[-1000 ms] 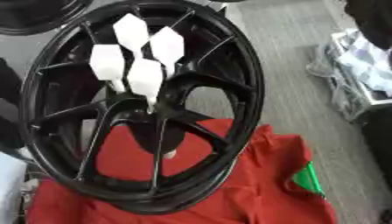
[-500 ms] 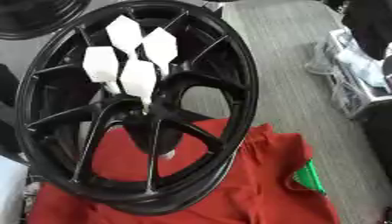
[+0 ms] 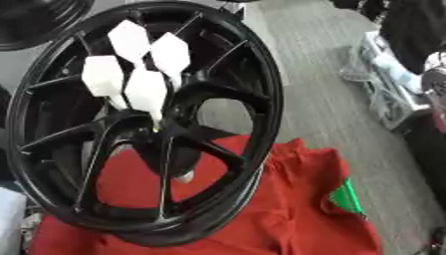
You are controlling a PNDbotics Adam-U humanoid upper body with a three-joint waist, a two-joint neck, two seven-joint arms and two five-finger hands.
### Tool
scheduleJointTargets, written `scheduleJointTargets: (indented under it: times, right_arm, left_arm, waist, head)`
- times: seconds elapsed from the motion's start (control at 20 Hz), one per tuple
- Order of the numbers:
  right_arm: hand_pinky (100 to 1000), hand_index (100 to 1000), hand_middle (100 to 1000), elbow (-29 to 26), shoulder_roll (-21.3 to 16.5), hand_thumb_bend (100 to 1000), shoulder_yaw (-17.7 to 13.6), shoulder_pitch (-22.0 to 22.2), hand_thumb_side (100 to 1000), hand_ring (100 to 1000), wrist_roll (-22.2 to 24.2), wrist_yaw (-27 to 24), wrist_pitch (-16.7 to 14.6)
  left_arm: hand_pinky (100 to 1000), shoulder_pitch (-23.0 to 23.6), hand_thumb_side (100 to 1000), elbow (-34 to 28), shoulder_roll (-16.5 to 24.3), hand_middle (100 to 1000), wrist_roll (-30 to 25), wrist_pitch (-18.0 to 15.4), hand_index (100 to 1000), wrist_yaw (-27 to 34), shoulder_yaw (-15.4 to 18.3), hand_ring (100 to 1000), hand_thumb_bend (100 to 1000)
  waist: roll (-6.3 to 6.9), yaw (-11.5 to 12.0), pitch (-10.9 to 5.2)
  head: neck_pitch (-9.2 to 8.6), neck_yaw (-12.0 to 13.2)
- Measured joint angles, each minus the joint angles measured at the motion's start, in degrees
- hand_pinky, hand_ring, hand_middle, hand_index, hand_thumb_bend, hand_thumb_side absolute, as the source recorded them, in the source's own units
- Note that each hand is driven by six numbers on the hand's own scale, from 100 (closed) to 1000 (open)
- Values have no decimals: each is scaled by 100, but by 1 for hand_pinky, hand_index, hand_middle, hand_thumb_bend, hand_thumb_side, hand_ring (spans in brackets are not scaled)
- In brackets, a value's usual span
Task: Pull the pin out of the wheel hub.
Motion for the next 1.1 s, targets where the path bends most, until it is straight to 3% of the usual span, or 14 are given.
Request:
scheduleJointTargets:
  times: [0.55,0.8,1.1]
  right_arm:
    - [842,757,650,293,129,100,-52,-166,750,710,-54,79,-1]
    - [841,755,648,404,205,100,-69,-182,754,708,-62,85,-8]
    - [840,752,645,484,224,100,-81,-182,760,705,-59,124,0]
  left_arm:
    - [833,-1386,645,-47,-503,774,-2033,691,866,-1318,-1312,821,100]
    - [841,-1529,610,170,-730,784,-2525,775,871,-1726,-1708,818,100]
    - [861,-1535,522,527,-838,800,-2816,675,868,-1918,-1912,832,100]
  waist:
    - [-22,79,0]
    - [-16,84,0]
    - [-10,86,0]
  head:
    - [1,-24]
    - [1,-49]
    - [1,-69]
